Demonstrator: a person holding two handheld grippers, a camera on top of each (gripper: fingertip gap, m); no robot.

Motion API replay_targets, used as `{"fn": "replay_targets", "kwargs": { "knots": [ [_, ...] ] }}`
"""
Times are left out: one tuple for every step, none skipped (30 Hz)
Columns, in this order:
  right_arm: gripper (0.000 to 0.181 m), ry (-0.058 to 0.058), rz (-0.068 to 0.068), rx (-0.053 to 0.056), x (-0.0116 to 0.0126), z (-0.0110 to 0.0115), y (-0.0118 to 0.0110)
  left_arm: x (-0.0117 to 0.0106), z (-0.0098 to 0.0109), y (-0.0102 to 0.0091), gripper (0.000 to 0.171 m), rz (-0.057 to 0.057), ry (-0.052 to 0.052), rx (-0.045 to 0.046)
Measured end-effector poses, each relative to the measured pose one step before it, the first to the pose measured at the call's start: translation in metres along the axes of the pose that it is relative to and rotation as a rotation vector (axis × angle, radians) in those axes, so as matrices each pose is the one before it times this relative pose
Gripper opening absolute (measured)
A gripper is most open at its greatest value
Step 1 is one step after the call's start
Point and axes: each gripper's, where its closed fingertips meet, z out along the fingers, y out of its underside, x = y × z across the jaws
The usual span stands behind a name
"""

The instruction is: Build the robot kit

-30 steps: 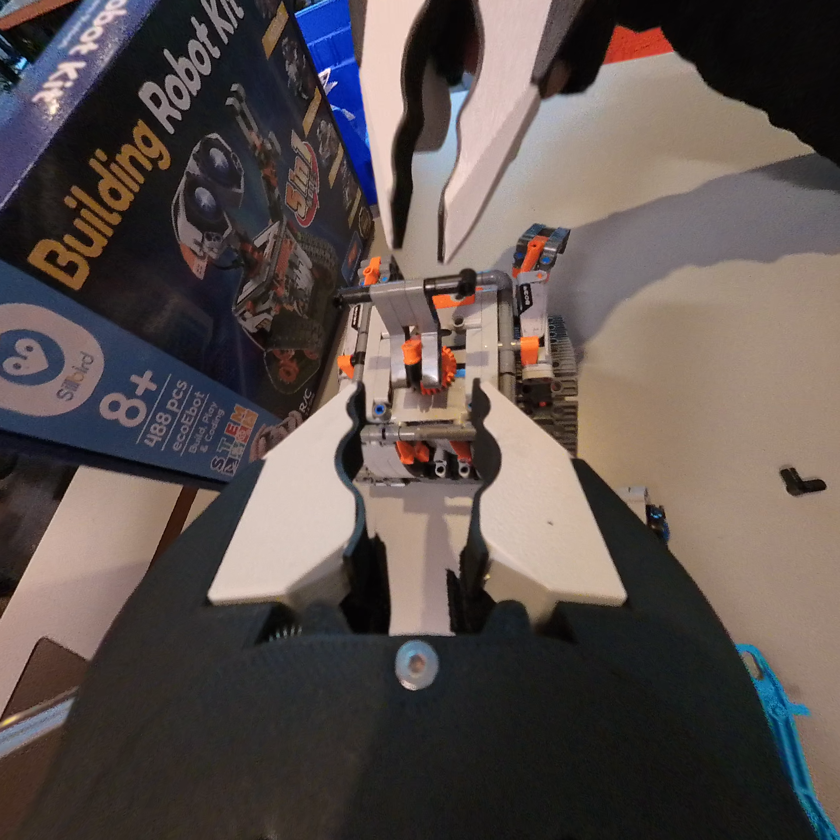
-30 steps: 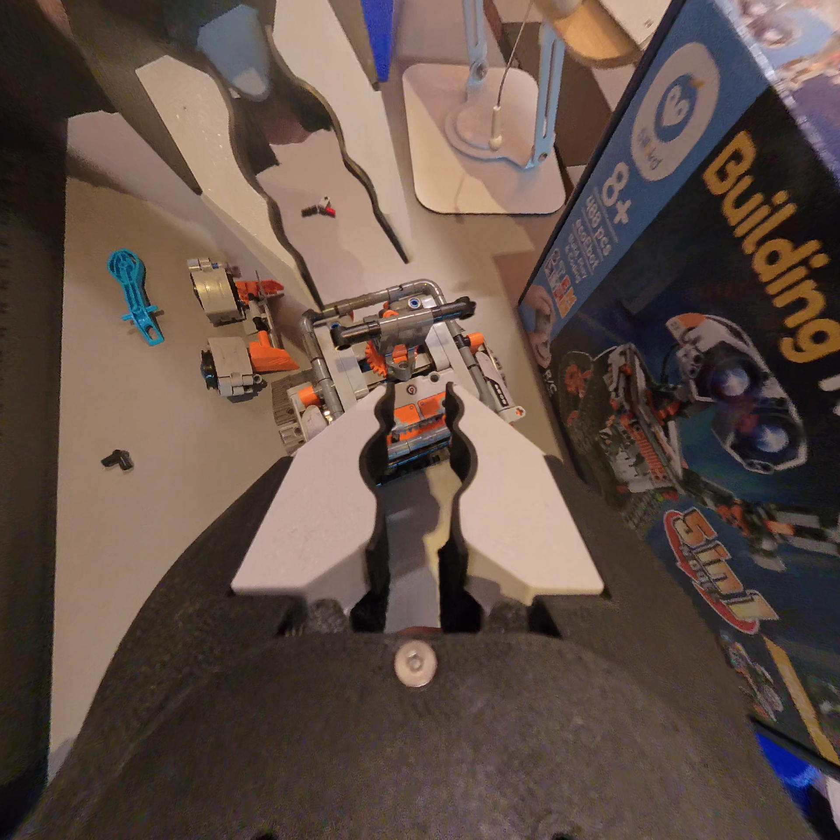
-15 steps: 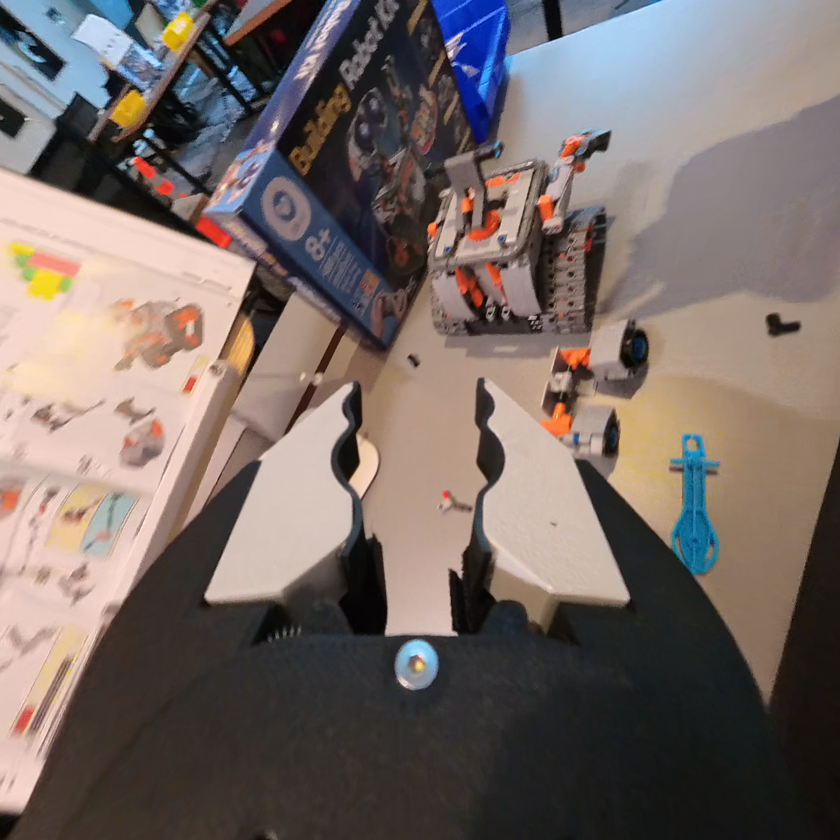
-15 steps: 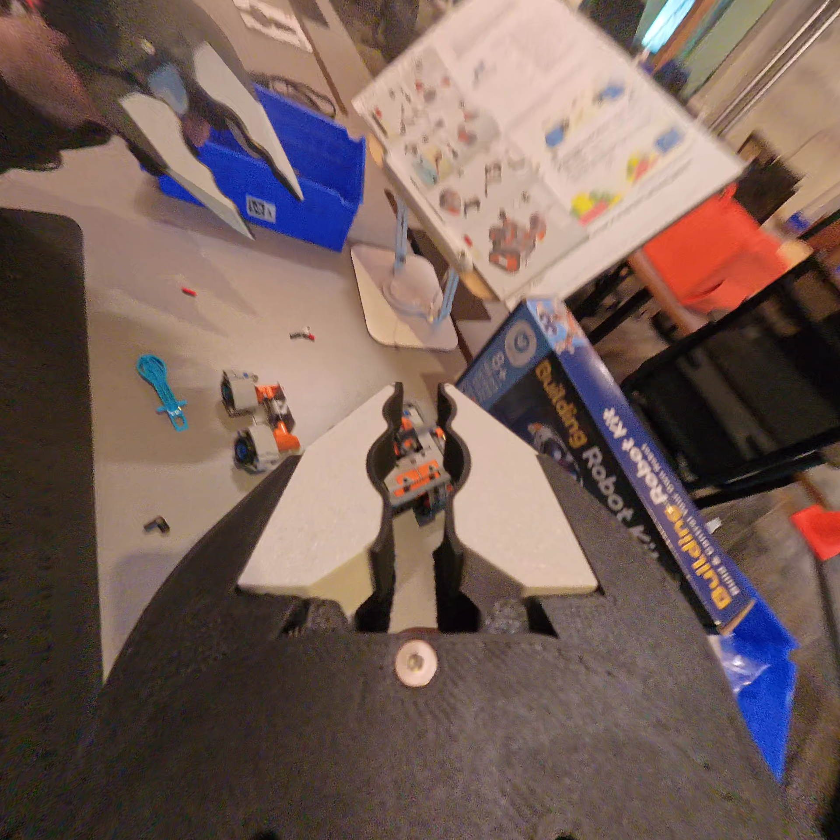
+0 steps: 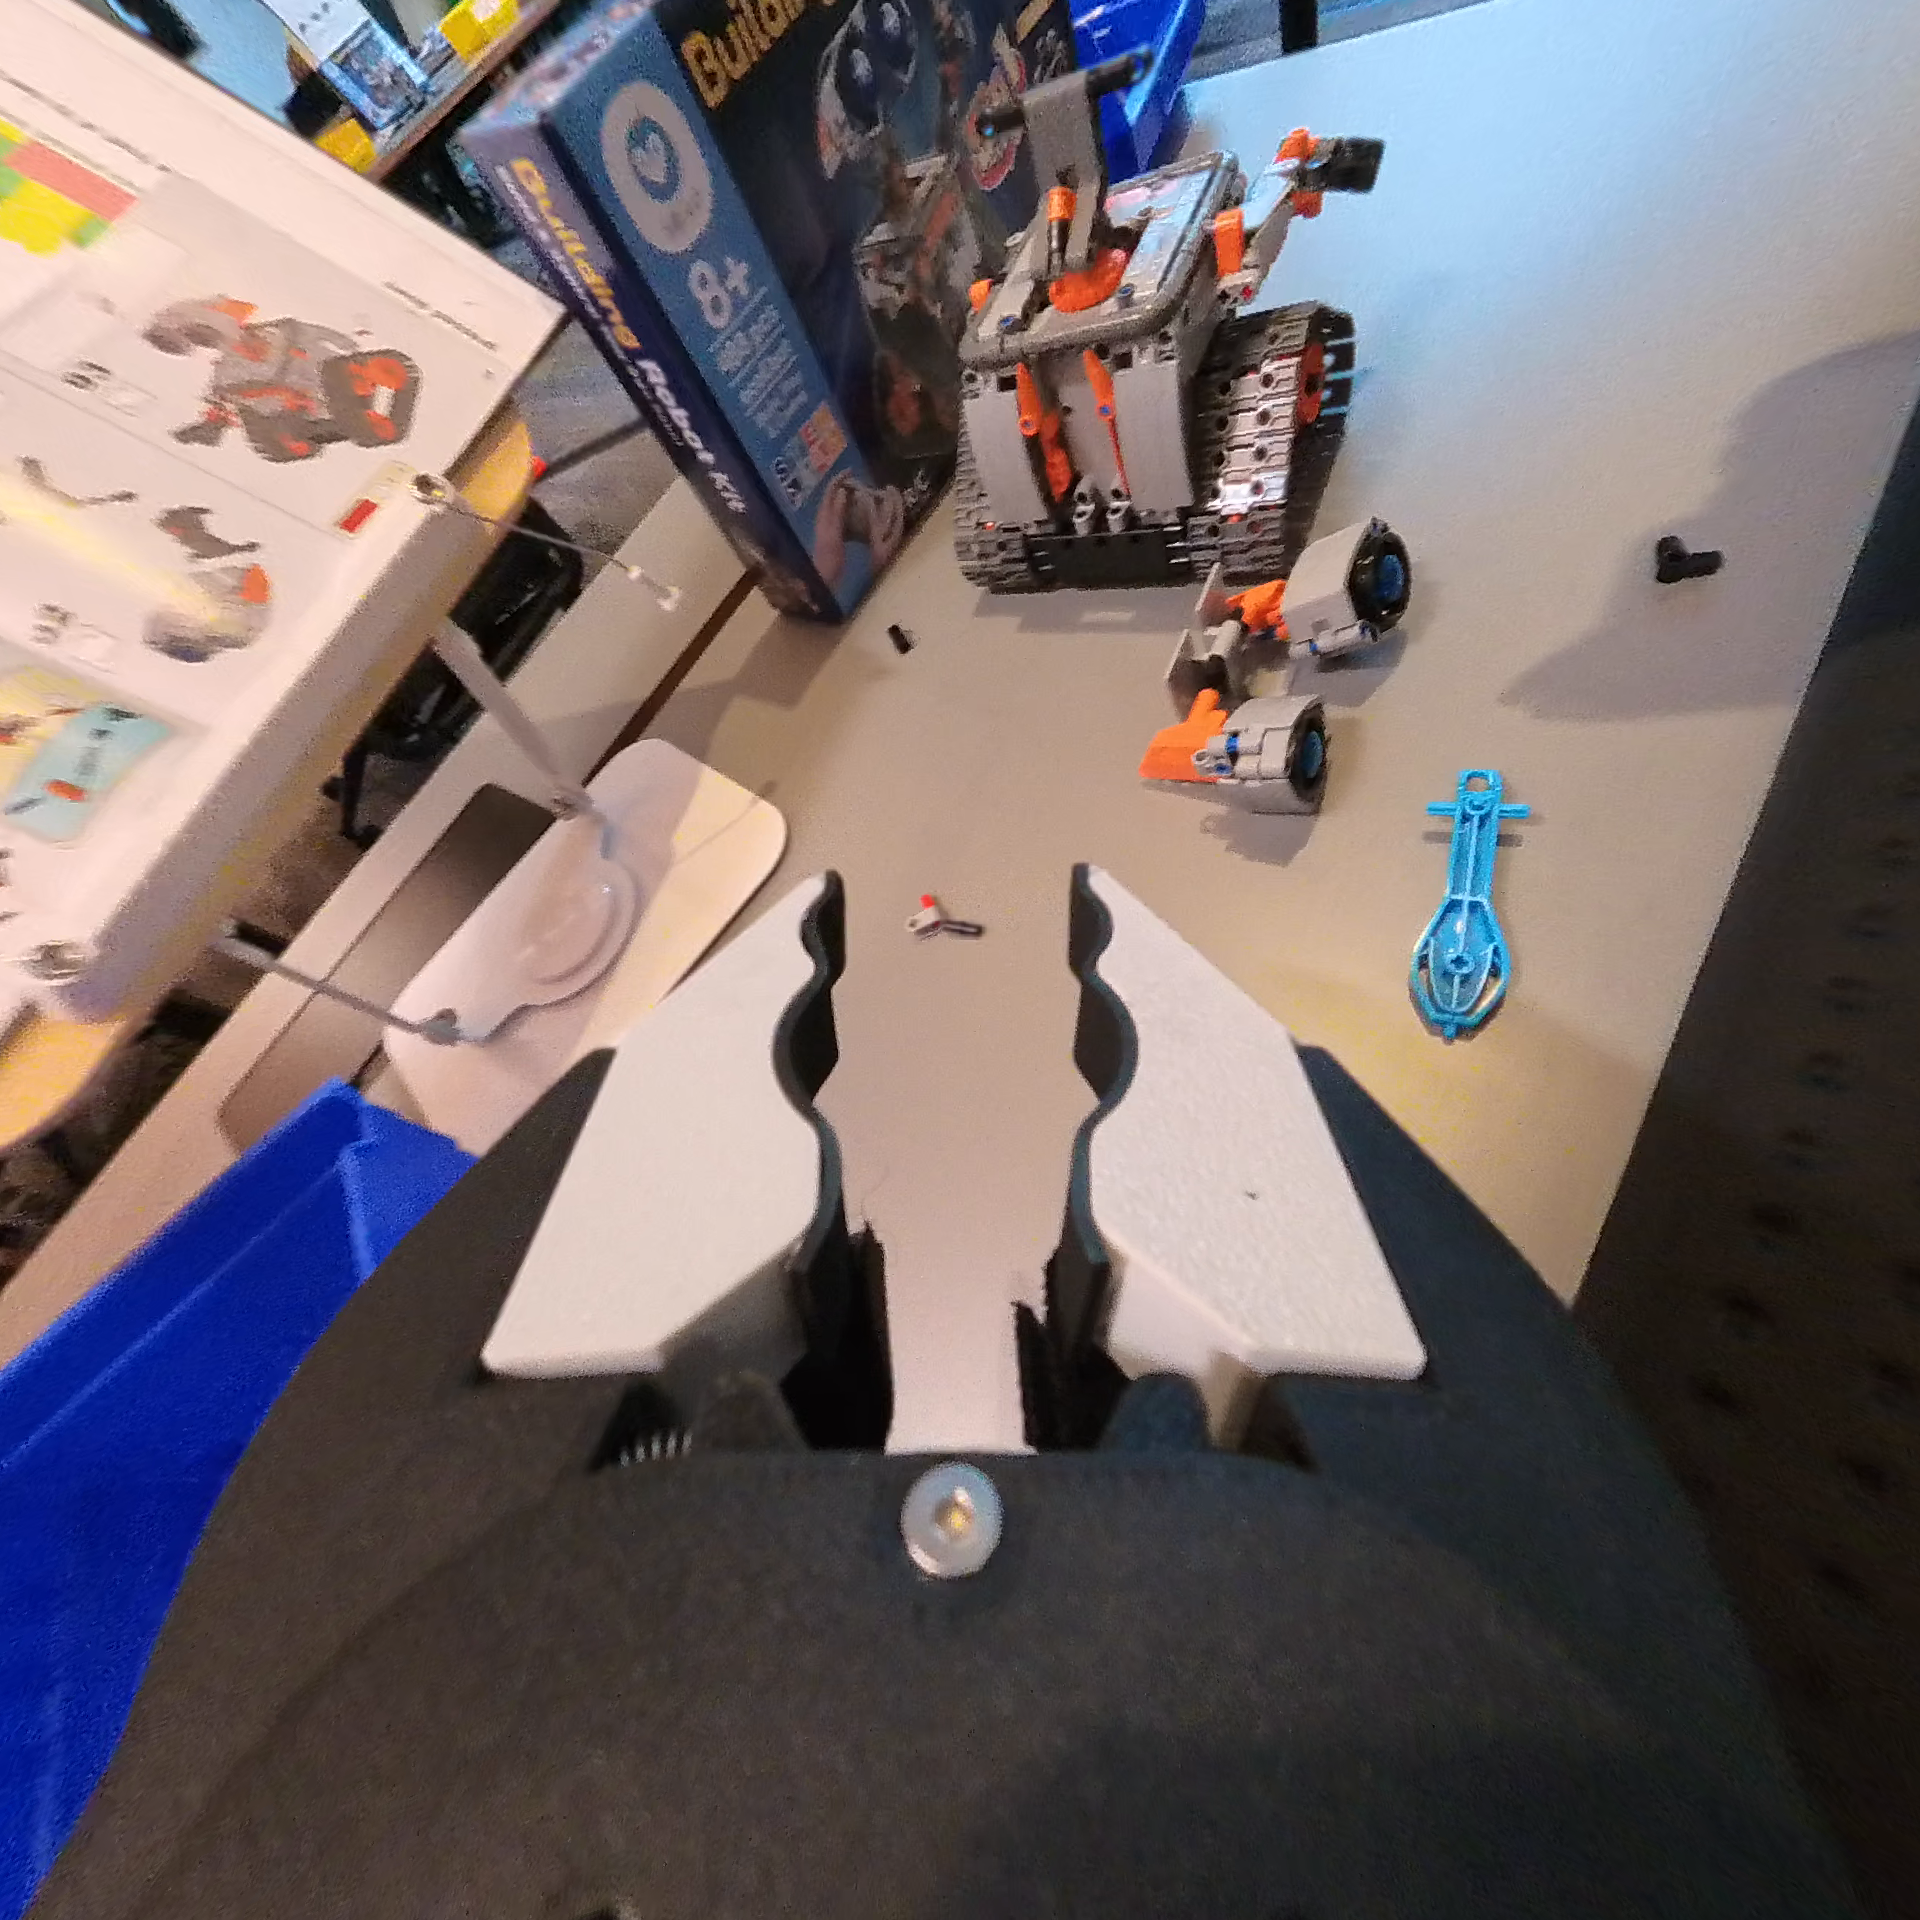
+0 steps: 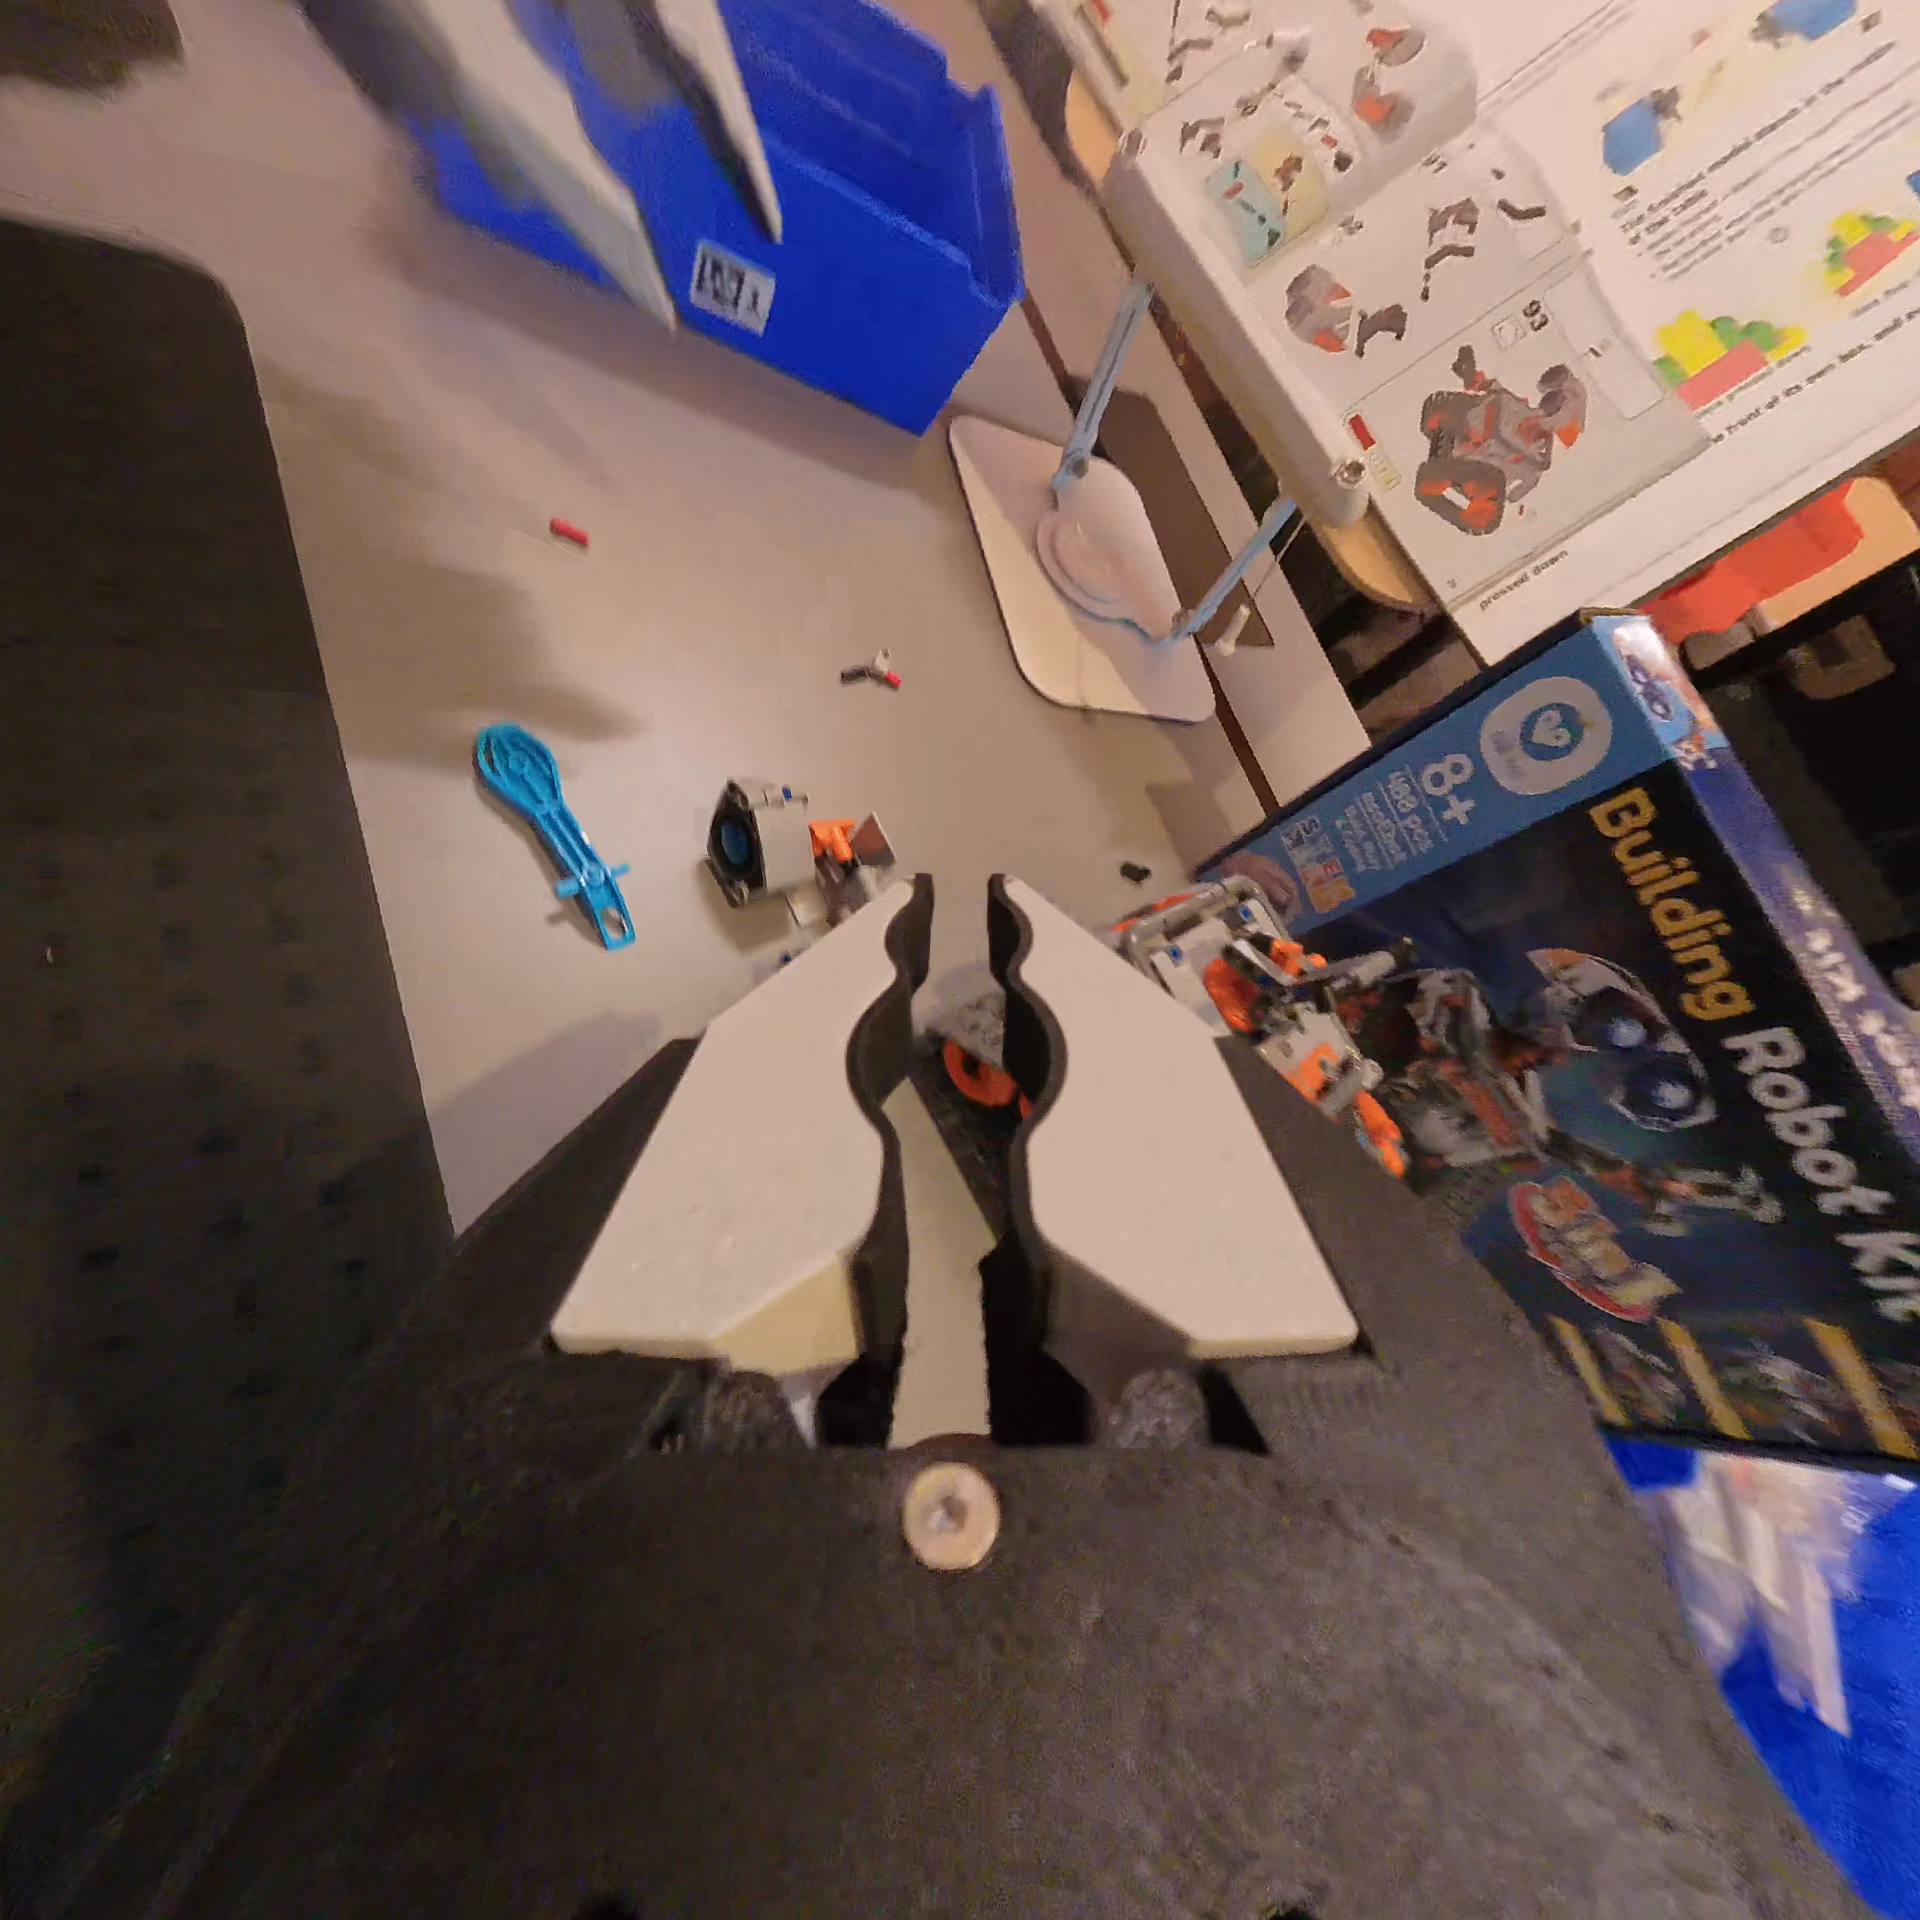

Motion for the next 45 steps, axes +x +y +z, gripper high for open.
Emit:
{"fn": "replay_targets", "kwargs": {
  "knots": [
    [0.010, 0.0068, 0.0318, 0.0442, 0.00093, 0.00440, 0.00048, 0.00427, 0.00669, 0.00380, 0.042, -0.0087, 0.0103, 0.00479],
    [0.010, 0.0197, 0.0296, 0.0363, 0.00361, 0.00366, 0.00239, 0.00437, 0.00683, 0.00431, 0.042, -0.0100, 0.0152, 0.00076],
    [0.011, 0.0288, 0.0291, 0.0238, 0.00598, 0.00290, 0.00471, 0.00365, 0.00654, 0.00332, 0.042, -0.0109, 0.0137, 0.00699],
    [0.011, 0.0288, 0.0255, 0.0184, 0.00680, 0.00205, 0.00550, 0.00343, 0.00557, 0.00394, 0.042, -0.0074, 0.0159, 0.00229],
    [0.012, 0.0182, 0.0225, 0.0262, 0.00550, 0.00095, 0.00399, 0.00129, 0.00456, 0.00497, 0.042, -0.0045, 0.0070, -0.00698],
    [0.012, 0.0085, 0.0201, 0.0396, 0.00438, -0.00038, 0.00145, -0.00113, 0.00348, 0.00447, 0.042, -0.0022, -0.0066, -0.00584],
    [0.012, 0.0034, 0.0213, 0.0357, 0.00389, -0.00094, 0.00075, -0.00043, 0.00320, 0.00303, 0.042, -0.0019, -0.0028, 0.00214],
    [0.011, 0.0066, 0.0225, 0.0222, 0.00431, -0.00108, 0.00162, 0.00185, 0.00333, 0.00243, 0.041, -0.0069, 0.0122, 0.00539],
    [0.011, 0.0092, 0.0192, 0.0111, 0.00432, -0.00104, 0.00194, 0.00217, 0.00326, 0.00292, 0.041, -0.0039, 0.0149, 0.00028],
    [0.011, 0.0126, 0.0097, 0.0082, 0.00405, -0.00110, 0.00182, -0.00005, 0.00259, 0.00321, 0.041, 0.0054, 0.0019, -0.00236],
    [0.011, 0.0151, 0.0051, 0.0057, 0.00414, -0.00113, 0.00210, -0.00144, 0.00202, 0.00291, 0.041, 0.0045, -0.0041, -0.00360],
    [0.012, 0.0165, 0.0063, 0.0085, 0.00427, -0.00134, 0.00166, -0.00145, 0.00116, 0.00166, 0.041, -0.0047, -0.0004, 0.00135],
    [0.011, 0.0112, 0.0108, 0.0100, 0.00360, -0.00133, 0.00132, -0.00080, 0.00045, -0.00004, 0.040, -0.0138, 0.0068, 0.00993],
    [0.011, 0.0088, 0.0145, 0.0058, 0.00355, -0.00116, 0.00152, -0.00050, -0.00009, -0.00104, 0.040, -0.0176, 0.0085, 0.01552],
    [0.012, 0.0132, 0.0132, -0.0013, 0.00434, -0.00094, 0.00228, -0.00075, -0.00033, -0.00101, 0.040, -0.0173, 0.0062, 0.01533],
    [0.013, 0.0204, 0.0058, -0.0034, 0.00530, -0.00076, 0.00231, -0.00061, -0.00027, -0.00057, 0.039, -0.0144, 0.0047, 0.01186],
    [0.013, 0.0197, -0.0004, -0.0005, 0.00473, -0.00075, 0.00187, -0.00047, 0.00003, 0.00022, 0.039, -0.0090, 0.0040, 0.00642],
    [0.014, 0.0126, 0.0029, -0.0007, 0.00356, -0.00053, 0.00158, -0.00086, 0.00022, 0.00074, 0.039, -0.0050, -0.0005, 0.00124],
    [0.016, 0.0082, 0.0076, -0.0005, 0.00268, -0.00039, 0.00144, -0.00102, 0.00027, 0.00074, 0.039, -0.0026, -0.0024, -0.00075],
    [0.016, 0.0101, 0.0073, 0.0022, 0.00275, -0.00045, 0.00091, -0.00036, 0.00021, 0.00043, 0.039, -0.0029, 0.0002, 0.00068],
    [0.017, 0.0064, 0.0057, 0.0016, 0.00196, -0.00049, 0.00087, 0.00036, 0.00005, -0.00017, 0.039, -0.0040, 0.0041, 0.00252],
    [0.018, 0.0047, 0.0049, -0.0008, 0.00166, -0.00031, 0.00112, 0.00072, 0.00012, -0.00047, 0.039, -0.0027, 0.0045, 0.00412],
    [0.018, 0.0110, 0.0034, 0.0005, 0.00245, -0.00039, 0.00080, 0.00048, -0.00010, -0.00048, 0.039, -0.0009, 0.0009, 0.00424],
    [0.019, 0.0082, 0.0022, 0.0011, 0.00186, -0.00028, 0.00063, 0.00089, 0.00003, -0.00037, 0.039, 0.0005, 0.0029, 0.00322],
    [0.019, 0.0047, 0.0039, -0.0004, 0.00141, 0.00001, 0.00094, 0.00103, 0.00028, 0.00007, 0.039, 0.0006, 0.0044, 0.00025],
    [0.020, 0.0039, 0.0048, -0.0018, 0.00131, 0.00042, 0.00120, 0.00062, 0.00035, 0.00051, 0.039, 0.0026, 0.0014, -0.00237],
    [0.021, 0.0028, 0.0033, -0.0044, 0.00103, 0.00070, 0.00155, 0.00036, 0.00038, 0.00069, 0.039, 0.0044, -0.0010, -0.00358],
    [0.022, 0.0037, 0.0001, -0.0063, 0.00081, 0.00078, 0.00174, 0.00029, 0.00026, 0.00044, 0.039, 0.0048, -0.0010, -0.00285],
    [0.023, 0.0043, -0.0026, -0.0073, 0.00063, 0.00079, 0.00165, 0.00050, 0.00011, 0.00029, 0.039, 0.0035, 0.0000, -0.00177],
    [0.024, 0.0056, -0.0033, -0.0062, 0.00076, 0.00077, 0.00138, 0.00038, -0.00014, -0.00049, 0.039, 0.0032, -0.0011, 0.00236],
    [0.025, 0.0043, -0.0037, -0.0044, 0.00039, 0.00072, 0.00099, 0.00062, -0.00035, -0.00099, 0.039, 0.0024, 0.0007, 0.00495],
    [0.026, 0.0033, -0.0033, -0.0036, 0.00034, 0.00054, 0.00072, 0.00056, -0.00036, -0.00086, 0.039, 0.0005, 0.0015, 0.00439],
    [0.027, 0.0057, -0.0032, -0.0023, 0.00063, 0.00043, 0.00056, 0.00034, -0.00015, -0.00041, 0.039, 0.0001, 0.0014, 0.00195],
    [0.028, 0.0066, -0.0032, -0.0016, 0.00090, 0.00037, 0.00061, -0.00003, -0.00012, -0.00019, 0.038, 0.0016, -0.0013, 0.00059],
    [0.029, 0.0047, -0.0021, -0.0031, 0.00077, 0.00044, 0.00085, -0.00002, -0.00021, 0.00001, 0.039, 0.0016, -0.0014, 0.00006],
    [0.030, 0.0048, -0.0006, -0.0050, 0.00105, 0.00057, 0.00139, 0.00026, -0.00002, 0.00004, 0.038, 0.0002, 0.0011, 0.00051],
    [0.031, 0.0056, -0.0007, -0.0045, 0.00115, 0.00051, 0.00134, 0.00011, -0.00013, -0.00012, 0.038, -0.0008, 0.0011, 0.00189],
    [0.032, 0.0046, -0.0007, -0.0033, 0.00094, 0.00039, 0.00096, 0.00002, -0.00022, -0.00008, 0.038, -0.0012, 0.0011, 0.00112],
    [0.033, 0.0012, 0.0007, -0.0023, 0.00049, 0.00033, 0.00067, -0.00010, -0.00025, -0.00025, 0.038, 0.0001, -0.0004, 0.00142],
    [0.033, 0.0011, 0.0013, -0.0009, 0.00033, 0.00023, 0.00037, -0.00010, -0.00028, -0.00024, 0.038, 0.0007, -0.0008, 0.00122],
    [0.033, 0.0017, 0.0001, 0.0005, 0.00032, 0.00023, 0.00004, -0.00008, -0.00019, -0.00012, 0.038, 0.0005, -0.0009, 0.00064],
    [0.033, 0.0012, 0.0000, 0.0002, 0.00025, 0.00012, 0.00008, 0.00000, -0.00020, -0.00014, 0.038, 0.0005, -0.0009, 0.00066],
    [0.033, 0.0005, 0.0010, -0.0019, 0.00033, 0.00034, 0.00040, -0.00003, -0.00010, -0.00016, 0.038, 0.0007, -0.0004, 0.00064],
    [0.033, 0.0015, 0.0010, -0.0035, 0.00042, 0.00047, 0.00087, -0.00002, -0.00014, -0.00011, 0.038, 0.0010, -0.0009, 0.00014],
    [0.034, 0.0013, 0.0005, -0.0034, 0.00048, 0.00038, 0.00100, -0.00001, -0.00013, 0.00000, 0.038, 0.0015, -0.0014, -0.00016]
  ]
}}
